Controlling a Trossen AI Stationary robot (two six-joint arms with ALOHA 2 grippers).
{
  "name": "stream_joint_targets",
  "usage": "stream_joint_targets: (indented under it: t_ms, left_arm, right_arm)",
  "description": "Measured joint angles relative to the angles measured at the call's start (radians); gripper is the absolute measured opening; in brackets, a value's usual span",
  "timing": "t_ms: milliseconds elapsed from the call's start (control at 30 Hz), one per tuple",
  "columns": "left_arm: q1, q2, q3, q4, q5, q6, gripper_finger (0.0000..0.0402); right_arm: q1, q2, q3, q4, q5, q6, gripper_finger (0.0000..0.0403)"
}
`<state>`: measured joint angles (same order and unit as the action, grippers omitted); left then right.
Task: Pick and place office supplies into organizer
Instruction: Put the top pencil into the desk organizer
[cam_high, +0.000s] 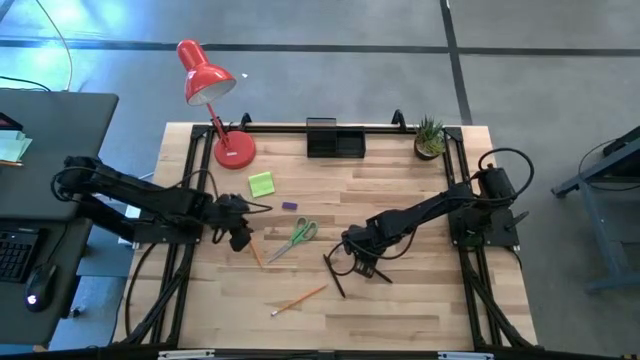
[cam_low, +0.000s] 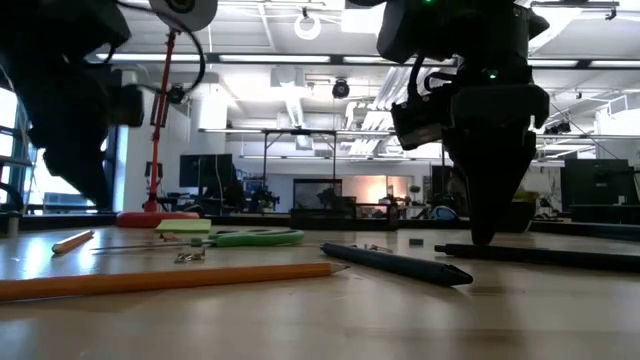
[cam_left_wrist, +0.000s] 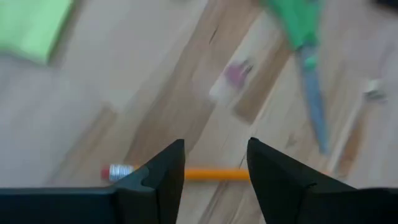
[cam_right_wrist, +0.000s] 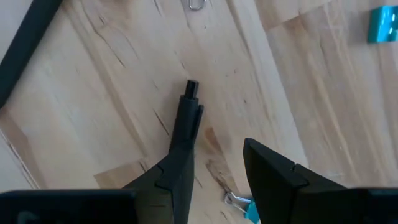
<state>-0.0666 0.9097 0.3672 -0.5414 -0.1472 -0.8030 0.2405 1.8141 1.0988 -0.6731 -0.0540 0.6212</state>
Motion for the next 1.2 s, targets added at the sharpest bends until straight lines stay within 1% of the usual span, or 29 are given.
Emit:
stream_joint_targets:
  t_ms: [133, 267, 367, 500, 633, 800, 933, 1033, 1100, 1200]
  left_arm:
    - [0.001, 0.068, 0.000, -0.010, 0.024, -0.092, 0.0131]
    - [0.001, 0.090, 0.011, -0.015, 0.062, -0.186, 0.0121]
    - [0.001, 0.090, 0.032, -0.022, 0.078, -0.252, 0.0121]
    - [0.001, 0.090, 0.062, -0.088, 0.082, -0.348, 0.0128]
    - [0.001, 0.090, 0.068, -0.143, 0.108, -0.456, 0.0130]
    - [0.001, 0.090, 0.068, -0.123, 0.087, -0.531, 0.0131]
    - [0.001, 0.091, 0.068, -0.064, 0.080, -0.571, 0.0131]
    - [0.001, 0.115, 0.068, -0.101, 0.079, -0.627, 0.0131]
    - [0.001, 0.141, 0.068, -0.133, 0.099, -0.682, 0.0131]
    - [0.001, 0.179, 0.068, -0.130, 0.109, -0.741, 0.0131]
  right_arm:
    - [0.000, 0.000, 0.000, -0.010, 0.001, -0.047, 0.0134]
    - [0.000, 0.000, 0.000, -0.028, 0.008, -0.114, 0.0134]
    - [0.000, 0.000, 0.000, -0.043, 0.030, -0.176, 0.0134]
    - [0.000, 0.000, 0.000, -0.059, 0.074, -0.257, 0.0134]
    - [0.000, 0.000, 0.000, -0.060, 0.119, -0.349, 0.0134]
    - [-0.005, 0.000, 0.000, -0.062, 0.200, -0.430, 0.0134]
    - [-0.005, 0.000, 0.000, -0.068, 0.211, -0.489, 0.0134]
    - [-0.005, 0.000, 0.000, -0.068, 0.211, -0.538, 0.0134]
    - [-0.005, 0.000, 0.000, -0.066, 0.212, -0.581, 0.0134]
    - [-0.005, 0.000, 0.000, -0.058, 0.253, -0.641, 0.0134]
